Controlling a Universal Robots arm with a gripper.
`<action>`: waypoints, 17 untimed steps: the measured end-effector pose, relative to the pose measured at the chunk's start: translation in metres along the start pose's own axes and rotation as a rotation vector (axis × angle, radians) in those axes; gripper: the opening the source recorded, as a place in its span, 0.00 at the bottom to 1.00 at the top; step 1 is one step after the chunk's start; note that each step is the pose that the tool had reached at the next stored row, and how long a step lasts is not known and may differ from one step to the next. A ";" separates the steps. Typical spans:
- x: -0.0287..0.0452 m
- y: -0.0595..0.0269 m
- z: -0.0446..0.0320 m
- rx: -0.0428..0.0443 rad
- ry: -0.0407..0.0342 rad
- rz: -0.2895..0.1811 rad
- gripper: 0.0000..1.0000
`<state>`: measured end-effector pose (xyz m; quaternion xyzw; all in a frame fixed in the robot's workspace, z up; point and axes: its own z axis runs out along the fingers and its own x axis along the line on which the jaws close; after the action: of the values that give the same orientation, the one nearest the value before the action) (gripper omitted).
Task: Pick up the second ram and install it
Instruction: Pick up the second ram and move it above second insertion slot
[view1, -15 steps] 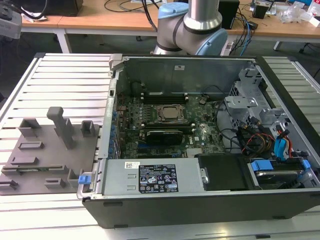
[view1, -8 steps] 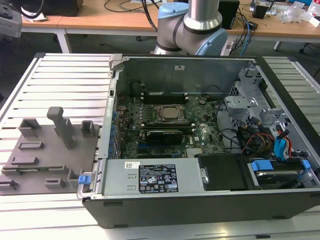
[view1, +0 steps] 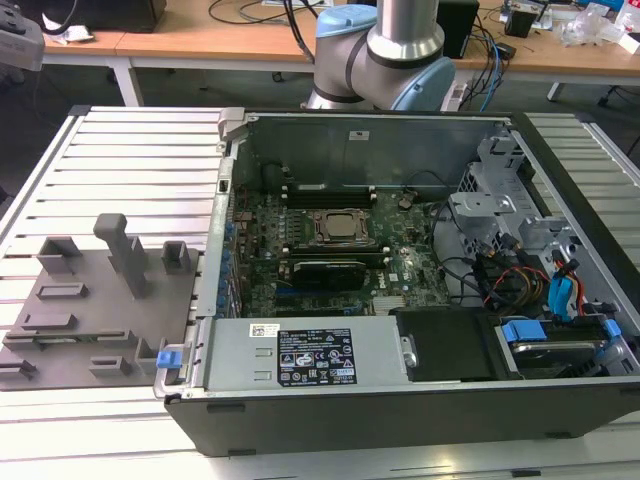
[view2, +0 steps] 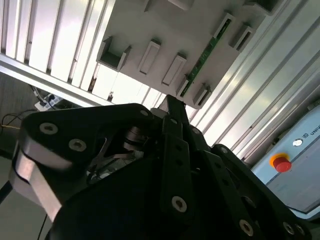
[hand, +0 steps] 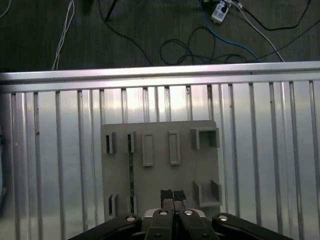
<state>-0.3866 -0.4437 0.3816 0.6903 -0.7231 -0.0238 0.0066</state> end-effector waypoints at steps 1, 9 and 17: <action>0.0000 0.0000 0.0000 0.0000 0.0000 0.000 0.11; 0.0025 -0.0002 0.0015 -0.0005 0.0008 -0.017 0.24; 0.0052 -0.0010 0.0167 -0.0005 0.0010 -0.023 0.24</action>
<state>-0.3865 -0.4485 0.3648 0.6985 -0.7152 -0.0237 0.0068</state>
